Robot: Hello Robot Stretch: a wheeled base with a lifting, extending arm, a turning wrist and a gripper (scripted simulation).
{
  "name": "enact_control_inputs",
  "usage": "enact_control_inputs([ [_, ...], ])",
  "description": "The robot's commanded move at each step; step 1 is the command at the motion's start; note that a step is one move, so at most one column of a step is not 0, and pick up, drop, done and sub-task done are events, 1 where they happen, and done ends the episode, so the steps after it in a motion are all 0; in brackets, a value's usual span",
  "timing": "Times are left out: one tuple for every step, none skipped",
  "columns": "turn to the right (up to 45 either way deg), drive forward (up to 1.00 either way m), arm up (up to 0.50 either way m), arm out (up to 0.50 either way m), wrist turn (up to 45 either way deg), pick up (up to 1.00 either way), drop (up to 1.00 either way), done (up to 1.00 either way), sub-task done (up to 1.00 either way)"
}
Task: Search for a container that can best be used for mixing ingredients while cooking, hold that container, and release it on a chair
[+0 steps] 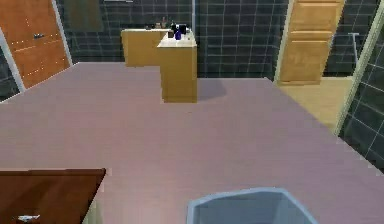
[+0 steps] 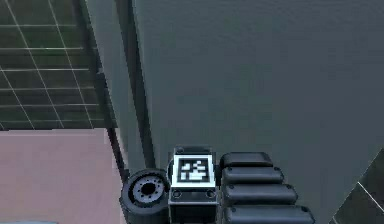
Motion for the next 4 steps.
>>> enact_control_inputs([
  [0.0,0.35,0.00,0.00,0.0,0.00,0.00,0.00,0.00],
  [0.0,0.65,0.00,0.00,0.0,0.00,0.00,0.00,0.00],
  [-42.0,0.00,0.00,0.00,0.0,0.00,0.00,0.00,0.00],
  [0.0,0.30,0.00,0.00,0.0,0.00,0.00,0.00,0.00],
])
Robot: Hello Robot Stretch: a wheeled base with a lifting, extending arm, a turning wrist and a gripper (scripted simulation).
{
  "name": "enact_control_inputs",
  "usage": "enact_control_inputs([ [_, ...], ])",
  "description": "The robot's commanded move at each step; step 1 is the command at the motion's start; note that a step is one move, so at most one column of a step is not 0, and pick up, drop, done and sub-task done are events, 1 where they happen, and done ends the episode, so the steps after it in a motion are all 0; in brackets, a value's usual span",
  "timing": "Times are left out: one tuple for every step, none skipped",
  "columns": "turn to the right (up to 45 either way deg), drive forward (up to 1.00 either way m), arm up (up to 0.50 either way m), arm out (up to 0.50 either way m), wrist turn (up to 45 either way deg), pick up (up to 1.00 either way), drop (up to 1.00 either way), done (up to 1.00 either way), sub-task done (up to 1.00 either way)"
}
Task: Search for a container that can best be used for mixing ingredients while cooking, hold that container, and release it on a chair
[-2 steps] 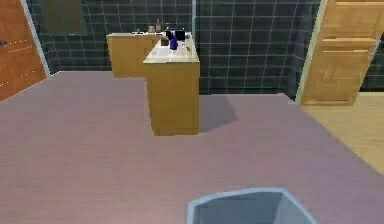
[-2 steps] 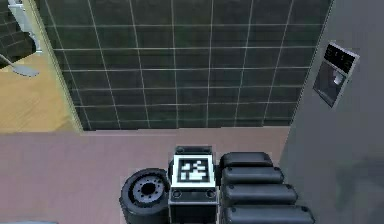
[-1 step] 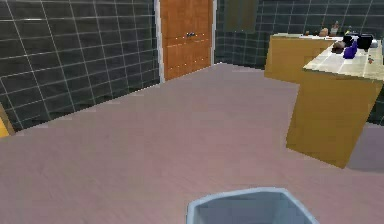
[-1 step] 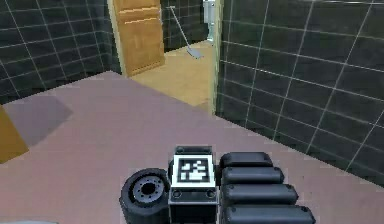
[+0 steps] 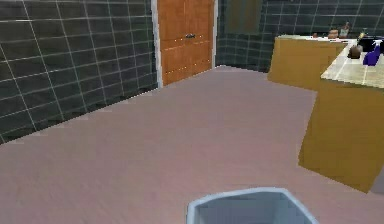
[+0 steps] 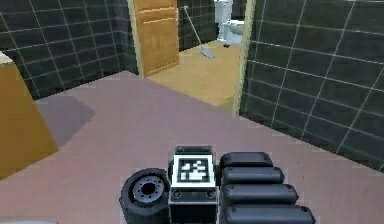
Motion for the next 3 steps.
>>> enact_control_inputs([
  [45.0,0.00,0.00,0.00,0.0,0.00,0.00,0.00,0.00],
  [6.0,0.00,0.00,0.00,0.0,0.00,0.00,0.00,0.00],
  [0.0,0.05,0.00,0.00,0.0,0.00,0.00,0.00,0.00],
])
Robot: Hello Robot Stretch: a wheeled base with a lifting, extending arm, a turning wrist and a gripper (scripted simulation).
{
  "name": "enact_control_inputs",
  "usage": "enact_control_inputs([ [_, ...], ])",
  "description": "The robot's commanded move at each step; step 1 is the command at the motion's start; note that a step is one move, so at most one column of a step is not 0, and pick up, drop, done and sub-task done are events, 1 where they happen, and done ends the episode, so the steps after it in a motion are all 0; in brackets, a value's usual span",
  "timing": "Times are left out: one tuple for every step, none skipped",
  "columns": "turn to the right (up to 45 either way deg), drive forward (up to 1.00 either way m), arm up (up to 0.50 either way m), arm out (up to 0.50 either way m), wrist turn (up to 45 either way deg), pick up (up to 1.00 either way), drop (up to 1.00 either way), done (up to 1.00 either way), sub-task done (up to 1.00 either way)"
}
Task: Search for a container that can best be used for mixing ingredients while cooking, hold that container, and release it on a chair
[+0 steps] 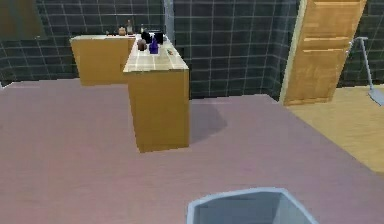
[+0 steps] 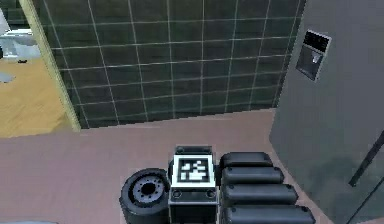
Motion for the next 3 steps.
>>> enact_control_inputs([
  [-45.0,0.00,0.00,0.00,0.0,0.00,0.00,0.00,0.00],
  [-45.0,0.00,0.00,0.00,0.0,0.00,0.00,0.00,0.00],
  [-6.0,0.00,0.00,0.00,0.0,0.00,0.00,0.00,0.00],
])
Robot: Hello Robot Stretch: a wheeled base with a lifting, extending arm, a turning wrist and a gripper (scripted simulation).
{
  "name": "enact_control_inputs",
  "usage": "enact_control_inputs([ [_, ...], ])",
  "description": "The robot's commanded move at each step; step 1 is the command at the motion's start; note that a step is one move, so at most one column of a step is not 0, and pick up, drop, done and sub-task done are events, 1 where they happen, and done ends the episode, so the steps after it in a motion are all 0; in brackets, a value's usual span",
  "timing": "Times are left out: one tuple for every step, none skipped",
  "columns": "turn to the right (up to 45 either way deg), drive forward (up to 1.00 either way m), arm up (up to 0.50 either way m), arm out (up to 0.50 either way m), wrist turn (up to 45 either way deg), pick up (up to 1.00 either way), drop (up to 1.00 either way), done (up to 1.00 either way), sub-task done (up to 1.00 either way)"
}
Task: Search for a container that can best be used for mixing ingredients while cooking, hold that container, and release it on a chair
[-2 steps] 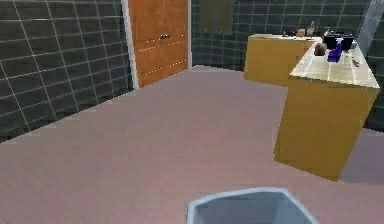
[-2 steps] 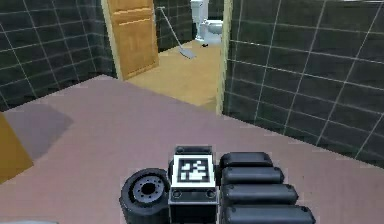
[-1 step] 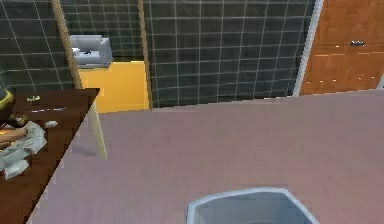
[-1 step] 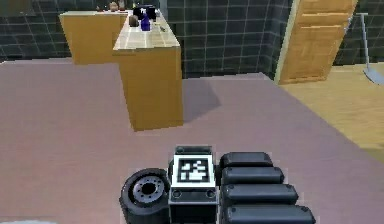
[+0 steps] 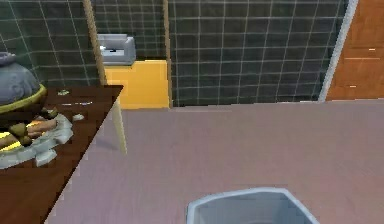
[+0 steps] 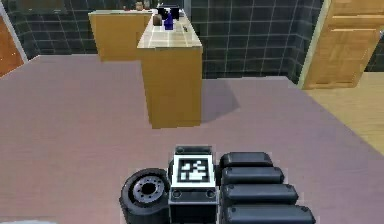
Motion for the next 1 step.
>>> enact_control_inputs([
  [0.0,1.00,0.00,0.00,0.0,0.00,0.00,0.00,0.00],
])
